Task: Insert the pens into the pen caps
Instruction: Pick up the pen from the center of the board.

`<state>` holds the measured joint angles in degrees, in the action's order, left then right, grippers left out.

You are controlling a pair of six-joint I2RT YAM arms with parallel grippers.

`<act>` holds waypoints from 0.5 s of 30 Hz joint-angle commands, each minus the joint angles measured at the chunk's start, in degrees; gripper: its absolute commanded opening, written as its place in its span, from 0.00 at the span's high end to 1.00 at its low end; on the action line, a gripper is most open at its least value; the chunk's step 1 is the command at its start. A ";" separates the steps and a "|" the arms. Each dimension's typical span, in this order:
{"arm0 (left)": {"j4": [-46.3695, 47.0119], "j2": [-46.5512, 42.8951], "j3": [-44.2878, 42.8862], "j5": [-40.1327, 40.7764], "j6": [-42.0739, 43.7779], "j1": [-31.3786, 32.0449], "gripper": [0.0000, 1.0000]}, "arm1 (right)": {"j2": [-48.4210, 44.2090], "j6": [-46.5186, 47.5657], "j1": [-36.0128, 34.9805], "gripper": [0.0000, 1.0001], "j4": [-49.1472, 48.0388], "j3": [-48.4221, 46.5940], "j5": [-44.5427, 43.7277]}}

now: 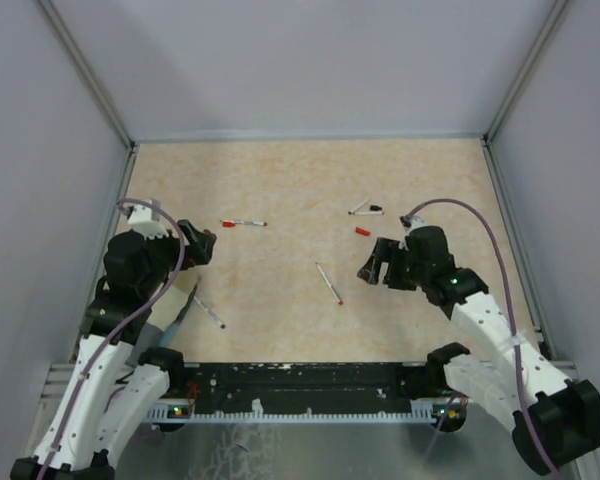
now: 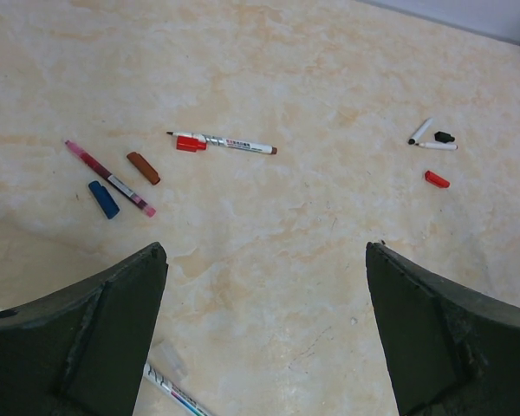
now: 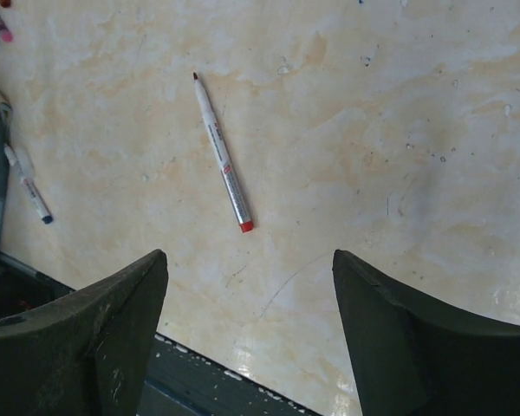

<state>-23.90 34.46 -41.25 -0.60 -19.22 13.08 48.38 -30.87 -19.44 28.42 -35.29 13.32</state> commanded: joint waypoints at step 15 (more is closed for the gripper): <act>2.95 2.76 0.67 -5.55 2.00 -0.34 0.00 | 28.09 0.53 -24.85 0.40 -6.69 -12.46 -20.03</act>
<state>-22.90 37.04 -40.88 -4.73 -18.02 13.08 70.59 -32.51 -40.93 24.27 -41.78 -2.20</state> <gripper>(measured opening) 0.997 0.647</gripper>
